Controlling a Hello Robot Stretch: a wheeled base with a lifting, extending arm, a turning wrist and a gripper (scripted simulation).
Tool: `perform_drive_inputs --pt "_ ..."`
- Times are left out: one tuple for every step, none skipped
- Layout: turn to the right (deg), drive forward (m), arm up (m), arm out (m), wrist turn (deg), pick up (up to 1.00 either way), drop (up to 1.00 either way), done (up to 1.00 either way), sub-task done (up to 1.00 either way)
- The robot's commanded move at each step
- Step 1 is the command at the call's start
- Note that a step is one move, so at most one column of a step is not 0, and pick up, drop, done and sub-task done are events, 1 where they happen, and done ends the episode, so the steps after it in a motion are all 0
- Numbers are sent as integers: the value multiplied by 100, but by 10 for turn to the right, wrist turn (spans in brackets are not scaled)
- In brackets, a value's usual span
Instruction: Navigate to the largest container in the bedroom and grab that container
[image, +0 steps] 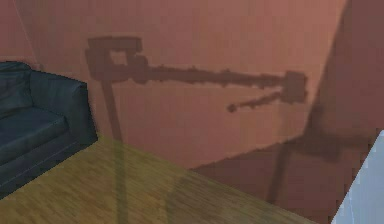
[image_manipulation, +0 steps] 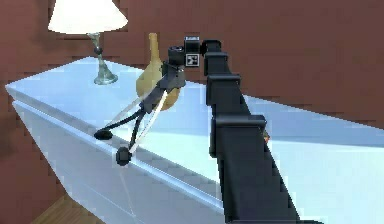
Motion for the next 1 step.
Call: perform_drive_inputs --pt "0 0 0 0 450 0 0 0 0"
